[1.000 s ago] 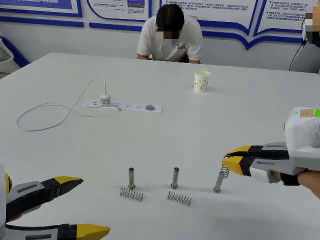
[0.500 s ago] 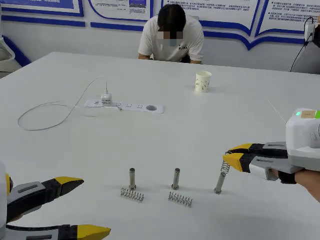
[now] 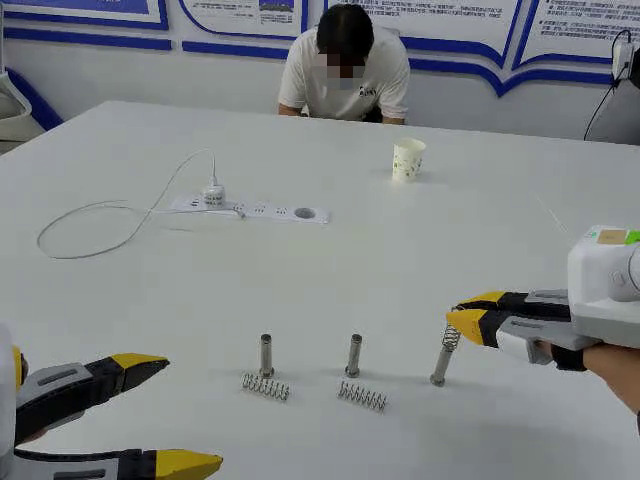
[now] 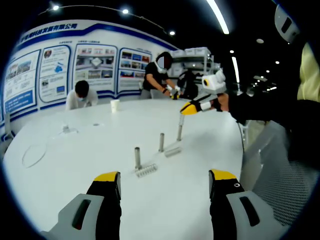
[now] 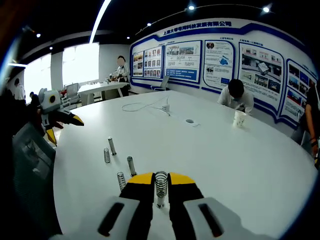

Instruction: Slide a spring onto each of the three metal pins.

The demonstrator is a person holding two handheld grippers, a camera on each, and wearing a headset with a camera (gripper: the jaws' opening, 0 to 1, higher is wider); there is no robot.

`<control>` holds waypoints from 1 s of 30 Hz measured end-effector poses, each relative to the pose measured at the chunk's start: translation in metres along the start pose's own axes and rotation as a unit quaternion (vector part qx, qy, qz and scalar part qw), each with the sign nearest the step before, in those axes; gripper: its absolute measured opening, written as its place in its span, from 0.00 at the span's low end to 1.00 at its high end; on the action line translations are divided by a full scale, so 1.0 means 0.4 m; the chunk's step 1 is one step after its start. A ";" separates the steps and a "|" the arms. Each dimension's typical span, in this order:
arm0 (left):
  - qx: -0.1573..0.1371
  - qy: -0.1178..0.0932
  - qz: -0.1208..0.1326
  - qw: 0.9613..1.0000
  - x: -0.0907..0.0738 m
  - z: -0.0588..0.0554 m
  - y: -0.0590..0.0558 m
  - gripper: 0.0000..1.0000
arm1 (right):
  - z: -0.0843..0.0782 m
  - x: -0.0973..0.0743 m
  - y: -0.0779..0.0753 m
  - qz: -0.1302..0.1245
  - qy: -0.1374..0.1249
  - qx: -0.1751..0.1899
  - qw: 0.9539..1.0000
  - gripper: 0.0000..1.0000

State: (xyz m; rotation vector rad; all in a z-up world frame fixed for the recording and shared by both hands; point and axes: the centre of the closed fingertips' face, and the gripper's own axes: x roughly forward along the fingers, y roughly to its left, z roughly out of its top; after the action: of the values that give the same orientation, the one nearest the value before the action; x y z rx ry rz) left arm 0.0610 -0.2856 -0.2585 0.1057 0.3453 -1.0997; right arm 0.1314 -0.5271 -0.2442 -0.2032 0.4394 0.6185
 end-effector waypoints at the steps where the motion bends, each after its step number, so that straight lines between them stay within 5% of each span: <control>1: -0.001 0.000 0.000 1.000 0.000 0.000 0.000 0.73 | -0.001 0.001 0.000 0.000 -0.001 0.001 1.000 0.11; 30: -0.003 0.002 0.003 1.000 0.000 -0.006 0.004 0.73 | -0.080 0.040 -0.007 -0.006 0.005 0.032 0.999 0.12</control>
State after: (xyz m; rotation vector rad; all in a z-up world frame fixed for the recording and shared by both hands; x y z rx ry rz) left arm 0.0621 -0.2843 -0.2610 0.1030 0.3513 -1.0932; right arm 0.1341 -0.5312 -0.2798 -0.1482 0.4663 0.5912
